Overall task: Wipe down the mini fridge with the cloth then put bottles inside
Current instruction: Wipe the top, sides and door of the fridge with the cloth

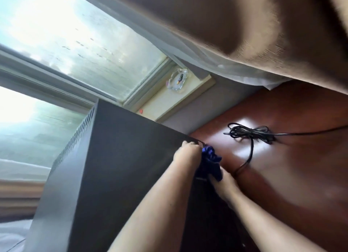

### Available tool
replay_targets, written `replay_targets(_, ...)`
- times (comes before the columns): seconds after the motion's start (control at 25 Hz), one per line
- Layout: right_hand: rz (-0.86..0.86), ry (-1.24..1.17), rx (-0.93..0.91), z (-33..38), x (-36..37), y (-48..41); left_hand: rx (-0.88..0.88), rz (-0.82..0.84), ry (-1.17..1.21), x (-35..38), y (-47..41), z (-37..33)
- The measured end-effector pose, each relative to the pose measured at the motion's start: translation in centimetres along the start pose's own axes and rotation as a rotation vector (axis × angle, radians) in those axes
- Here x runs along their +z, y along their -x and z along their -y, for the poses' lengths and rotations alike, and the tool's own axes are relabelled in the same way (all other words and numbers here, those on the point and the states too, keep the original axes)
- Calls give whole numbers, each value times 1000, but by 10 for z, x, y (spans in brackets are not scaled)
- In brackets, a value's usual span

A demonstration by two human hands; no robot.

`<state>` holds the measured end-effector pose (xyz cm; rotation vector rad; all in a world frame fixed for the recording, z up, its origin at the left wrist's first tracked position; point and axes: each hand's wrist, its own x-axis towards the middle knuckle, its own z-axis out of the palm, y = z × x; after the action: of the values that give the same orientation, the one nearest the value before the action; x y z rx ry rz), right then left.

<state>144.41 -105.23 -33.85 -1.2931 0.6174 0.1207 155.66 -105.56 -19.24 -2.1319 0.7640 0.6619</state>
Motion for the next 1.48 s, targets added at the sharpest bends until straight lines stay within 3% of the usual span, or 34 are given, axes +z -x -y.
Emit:
replay_targets(0.2,20,14,129,-63,-8,94,50,63,93,55,61,-55)
replay_targets(0.44,31,21,156,-87,-10,176,-50,-15,259,88,151,-89)
replay_targets(0.56,2,46,53,-60,-5,198,-71,-103,259,74,191,-78)
replay_targets(0.84,-129,35,-395,58,32,252,-119,-451,147,6,311,-1)
replay_targets(1.08,-169,-102,-473,58,45,293,-72,-426,7,-2,348,0)
replay_targets(1.16,-159,-110,-453,58,45,294,-56,-350,-48,-7,342,2)
replay_targets(1.28,-121,-68,-404,65,38,278,-75,-183,-145,-25,324,13)
replay_targets(1.48,-13,-61,-336,92,26,211,-116,-127,-107,-66,276,39)
